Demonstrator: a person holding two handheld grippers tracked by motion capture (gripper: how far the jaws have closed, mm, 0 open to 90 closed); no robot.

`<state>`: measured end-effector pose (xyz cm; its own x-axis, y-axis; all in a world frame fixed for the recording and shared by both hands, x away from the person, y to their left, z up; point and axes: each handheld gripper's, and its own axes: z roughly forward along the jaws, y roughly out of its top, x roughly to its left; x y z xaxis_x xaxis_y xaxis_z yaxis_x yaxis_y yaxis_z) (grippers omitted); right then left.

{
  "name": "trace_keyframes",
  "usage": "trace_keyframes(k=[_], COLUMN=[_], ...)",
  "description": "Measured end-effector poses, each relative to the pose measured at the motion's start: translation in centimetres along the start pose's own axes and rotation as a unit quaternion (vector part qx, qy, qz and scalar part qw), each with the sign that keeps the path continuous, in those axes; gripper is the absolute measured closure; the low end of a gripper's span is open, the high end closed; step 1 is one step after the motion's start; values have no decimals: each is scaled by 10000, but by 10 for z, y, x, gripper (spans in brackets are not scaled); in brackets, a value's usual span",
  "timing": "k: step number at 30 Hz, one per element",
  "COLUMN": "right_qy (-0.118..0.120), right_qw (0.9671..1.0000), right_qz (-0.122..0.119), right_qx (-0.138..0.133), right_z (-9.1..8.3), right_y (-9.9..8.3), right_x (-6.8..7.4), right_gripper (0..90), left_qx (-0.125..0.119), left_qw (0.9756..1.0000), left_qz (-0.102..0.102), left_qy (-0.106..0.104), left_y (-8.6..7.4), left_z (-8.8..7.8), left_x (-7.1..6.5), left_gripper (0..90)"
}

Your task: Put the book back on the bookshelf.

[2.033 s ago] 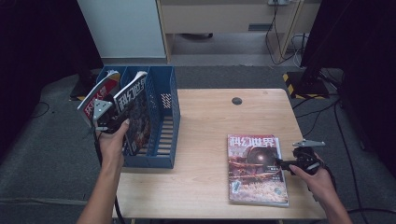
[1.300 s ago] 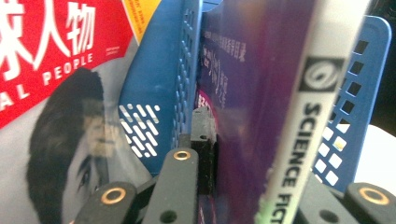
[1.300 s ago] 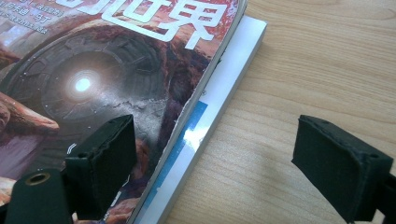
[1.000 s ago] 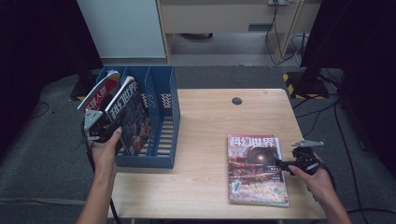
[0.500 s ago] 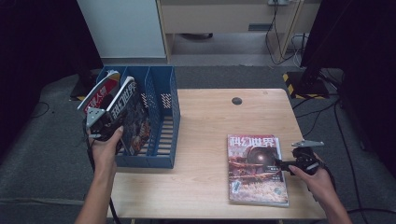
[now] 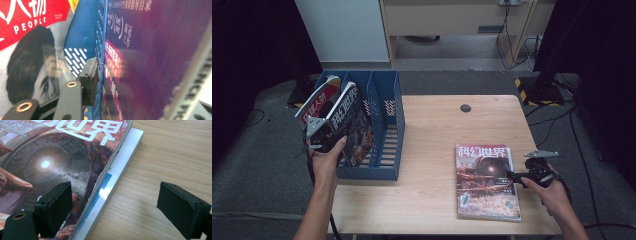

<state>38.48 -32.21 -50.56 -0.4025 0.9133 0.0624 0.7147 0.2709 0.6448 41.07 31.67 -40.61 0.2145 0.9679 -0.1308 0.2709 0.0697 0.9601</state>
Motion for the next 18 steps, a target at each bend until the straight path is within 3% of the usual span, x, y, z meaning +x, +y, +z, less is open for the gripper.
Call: trace_keyframes(k=[4,9,18], right_qy=[-11,-7,-4], right_qw=[10000,10000,10000], right_qz=[18,22,27], right_qx=[-7,-9,-6], right_z=[0,0,0], right_y=[0,0,0], right_x=[0,0,0], right_gripper=[130,130,130], left_qx=[-11,34,34], left_qw=[10000,10000,10000], left_qz=[9,45,-2], left_qy=[-5,30,57], left_y=[0,-1,0], left_z=[0,2,4], left_x=[-1,-2,-5], left_gripper=[423,370,559])
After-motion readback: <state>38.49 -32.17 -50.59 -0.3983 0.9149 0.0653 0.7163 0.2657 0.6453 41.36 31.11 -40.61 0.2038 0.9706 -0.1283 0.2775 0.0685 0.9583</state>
